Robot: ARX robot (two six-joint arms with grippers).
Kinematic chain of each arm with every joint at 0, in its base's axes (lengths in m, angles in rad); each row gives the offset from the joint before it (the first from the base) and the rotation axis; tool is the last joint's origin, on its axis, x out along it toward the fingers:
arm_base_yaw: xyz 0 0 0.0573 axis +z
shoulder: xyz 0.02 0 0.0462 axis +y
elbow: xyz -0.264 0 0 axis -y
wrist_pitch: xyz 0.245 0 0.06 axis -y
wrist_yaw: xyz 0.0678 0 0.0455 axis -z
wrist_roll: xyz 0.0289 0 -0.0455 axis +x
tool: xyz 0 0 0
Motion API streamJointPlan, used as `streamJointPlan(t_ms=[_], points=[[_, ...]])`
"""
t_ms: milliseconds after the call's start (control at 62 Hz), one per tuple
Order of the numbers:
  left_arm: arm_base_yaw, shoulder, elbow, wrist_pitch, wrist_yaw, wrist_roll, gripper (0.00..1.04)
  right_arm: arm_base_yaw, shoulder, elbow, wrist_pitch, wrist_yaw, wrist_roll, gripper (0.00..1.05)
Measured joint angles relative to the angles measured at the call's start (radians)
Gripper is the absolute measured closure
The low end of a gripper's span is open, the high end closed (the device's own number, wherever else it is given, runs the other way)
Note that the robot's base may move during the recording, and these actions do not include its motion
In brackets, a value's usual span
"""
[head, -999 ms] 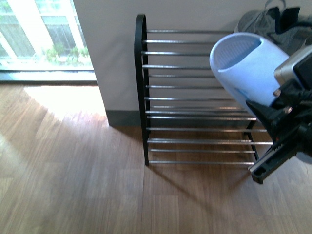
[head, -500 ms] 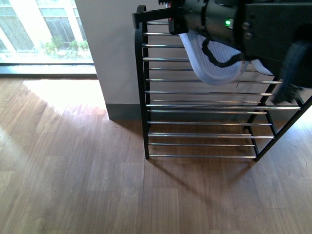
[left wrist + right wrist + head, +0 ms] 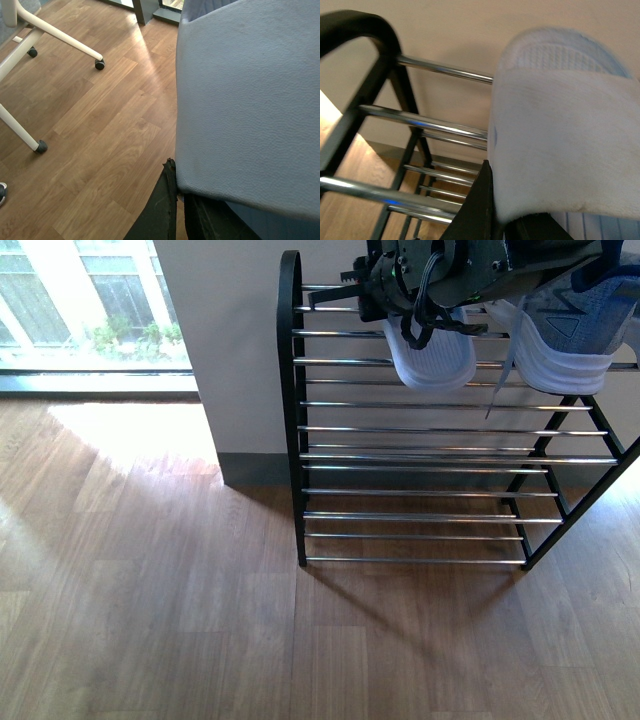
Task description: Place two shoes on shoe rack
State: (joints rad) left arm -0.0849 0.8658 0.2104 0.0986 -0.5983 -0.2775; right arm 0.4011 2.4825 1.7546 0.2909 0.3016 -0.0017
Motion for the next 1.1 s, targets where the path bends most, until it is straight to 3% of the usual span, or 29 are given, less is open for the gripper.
streamJointPlan(t_ms=[419,757,1096], points=[[0.000,0.000,0.000,0.000,0.000,0.000,1.03,-0.085,0.055,0.111,-0.112,0.047,0.004,1.03],[0.000,0.000,0.000,0.000,0.000,0.000,1.03,-0.100,0.053,0.112,-0.119,0.045,0.022,1.03],[0.000,0.000,0.000,0.000,0.000,0.000,1.03,-0.096,-0.063,-0.058,-0.057,-0.039,0.072,0.56]])
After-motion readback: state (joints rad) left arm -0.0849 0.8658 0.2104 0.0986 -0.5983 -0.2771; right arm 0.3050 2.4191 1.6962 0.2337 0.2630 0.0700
